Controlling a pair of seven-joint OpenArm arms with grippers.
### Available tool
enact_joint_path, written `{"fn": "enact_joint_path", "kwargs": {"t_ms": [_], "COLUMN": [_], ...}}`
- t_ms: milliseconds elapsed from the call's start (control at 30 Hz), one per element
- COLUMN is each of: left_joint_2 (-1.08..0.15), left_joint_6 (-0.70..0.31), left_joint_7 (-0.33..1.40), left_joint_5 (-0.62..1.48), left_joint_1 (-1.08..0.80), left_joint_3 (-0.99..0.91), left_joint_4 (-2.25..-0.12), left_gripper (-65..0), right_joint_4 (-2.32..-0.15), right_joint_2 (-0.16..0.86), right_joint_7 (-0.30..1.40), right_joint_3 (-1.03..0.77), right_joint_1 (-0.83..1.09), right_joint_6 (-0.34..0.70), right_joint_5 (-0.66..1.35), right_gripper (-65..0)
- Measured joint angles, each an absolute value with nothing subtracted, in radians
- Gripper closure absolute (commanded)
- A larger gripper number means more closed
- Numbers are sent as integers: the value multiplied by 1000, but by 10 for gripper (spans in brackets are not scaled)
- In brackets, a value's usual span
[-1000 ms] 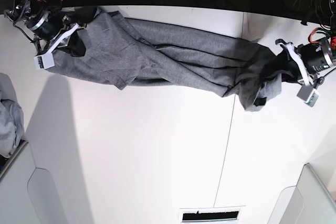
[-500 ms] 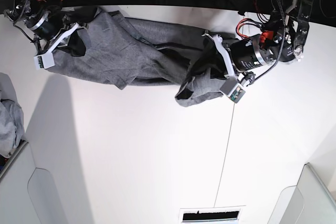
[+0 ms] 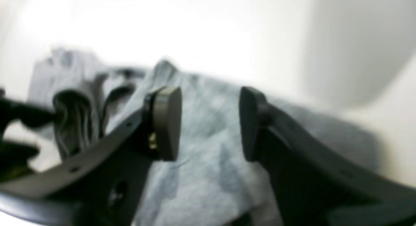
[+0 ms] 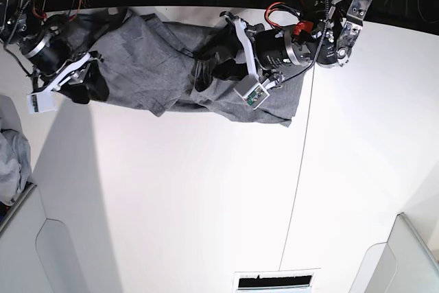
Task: Layout the t-shirt on the table in an organized manner, then fold the t-shirt properly
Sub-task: 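Fold the strip end with the left gripper toward the right gripper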
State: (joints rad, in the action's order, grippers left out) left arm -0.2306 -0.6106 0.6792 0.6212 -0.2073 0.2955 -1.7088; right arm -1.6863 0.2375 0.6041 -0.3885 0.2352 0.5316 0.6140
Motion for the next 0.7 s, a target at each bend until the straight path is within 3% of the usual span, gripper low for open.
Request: {"fn": "enact_joint_path", "kwargs": {"t_ms": [133,267,400,533,700], "left_joint_2": [-207,-216,-219,-242,-274], "left_joint_6": [-615,-680,-682,-682,-683], "left_joint_7": [680,728,756,760,761], "left_joint_5": [645,720,791,805,810], "left_joint_1": [-202,-199,-196,-197,-194], "left_joint_3": [299,273,245,182,38], "left_joint_4": [-1711,-1744,-1771,-1798,-1814], "left_gripper": [-348,-348,-348,-348,-348], "right_joint_4": [-1691,-1670,-1585,-1477,-1413], "right_joint_2": [237,262,288,303,300], "right_joint_7": [656,682,686,679,682], "right_joint_3": [-514,-619,-620,-603,-515], "right_joint_1": [233,255,302,292,274], "right_joint_6": [528,516,533,565,566], "right_joint_5": [613,627,644,718,726], "right_gripper": [-300,-342,-347,-395,-395]}}
